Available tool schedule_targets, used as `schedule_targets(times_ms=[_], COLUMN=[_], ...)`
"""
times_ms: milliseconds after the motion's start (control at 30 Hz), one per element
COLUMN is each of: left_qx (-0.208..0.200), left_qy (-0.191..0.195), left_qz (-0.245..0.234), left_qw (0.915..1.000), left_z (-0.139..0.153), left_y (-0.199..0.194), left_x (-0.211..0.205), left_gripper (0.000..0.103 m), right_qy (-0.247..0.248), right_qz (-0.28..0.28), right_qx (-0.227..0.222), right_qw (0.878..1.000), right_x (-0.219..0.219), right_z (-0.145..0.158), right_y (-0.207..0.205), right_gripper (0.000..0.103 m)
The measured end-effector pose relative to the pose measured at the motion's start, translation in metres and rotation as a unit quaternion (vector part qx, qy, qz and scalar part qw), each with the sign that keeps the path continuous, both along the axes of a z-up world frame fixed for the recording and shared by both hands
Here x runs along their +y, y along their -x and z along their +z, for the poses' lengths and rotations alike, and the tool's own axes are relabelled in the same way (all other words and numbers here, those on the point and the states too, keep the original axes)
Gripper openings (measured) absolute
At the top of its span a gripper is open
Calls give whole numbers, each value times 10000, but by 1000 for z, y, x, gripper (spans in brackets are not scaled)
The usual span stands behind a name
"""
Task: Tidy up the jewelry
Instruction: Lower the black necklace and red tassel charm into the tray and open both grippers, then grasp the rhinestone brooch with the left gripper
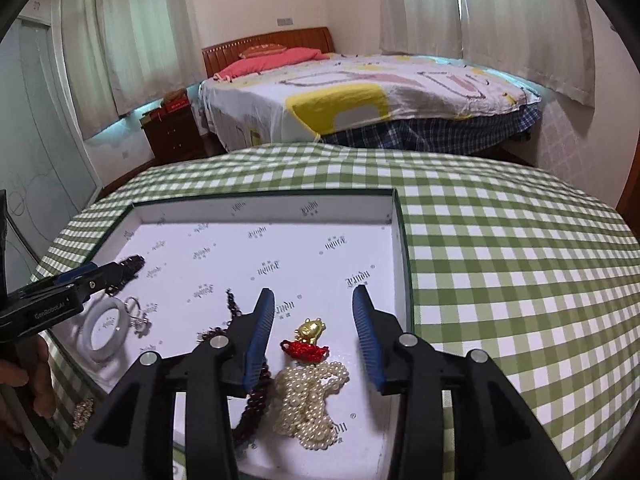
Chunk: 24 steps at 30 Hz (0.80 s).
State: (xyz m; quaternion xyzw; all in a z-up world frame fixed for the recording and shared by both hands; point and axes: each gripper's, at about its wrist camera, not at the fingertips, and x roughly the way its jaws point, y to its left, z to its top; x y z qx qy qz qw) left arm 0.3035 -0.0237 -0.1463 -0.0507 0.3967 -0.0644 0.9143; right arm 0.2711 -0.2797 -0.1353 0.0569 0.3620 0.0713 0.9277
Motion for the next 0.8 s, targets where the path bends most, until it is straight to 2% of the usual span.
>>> schedule_targets(times_ms=[267,800], left_qx=[-290,-493], left_qy=[32,-26], left_qz=[40,91], left_qw=[9996,9987], left_z=[21,26], left_y=[32,102], left_x=[5,3], left_gripper=[64,64], right_qy=[40,86], right_qz=[13,-10], right_qx=[-268,-426], right_qw=[9996,9991], right_x=[8,14], right_z=[17,15], right_y=[27,90], right_gripper=[41,44])
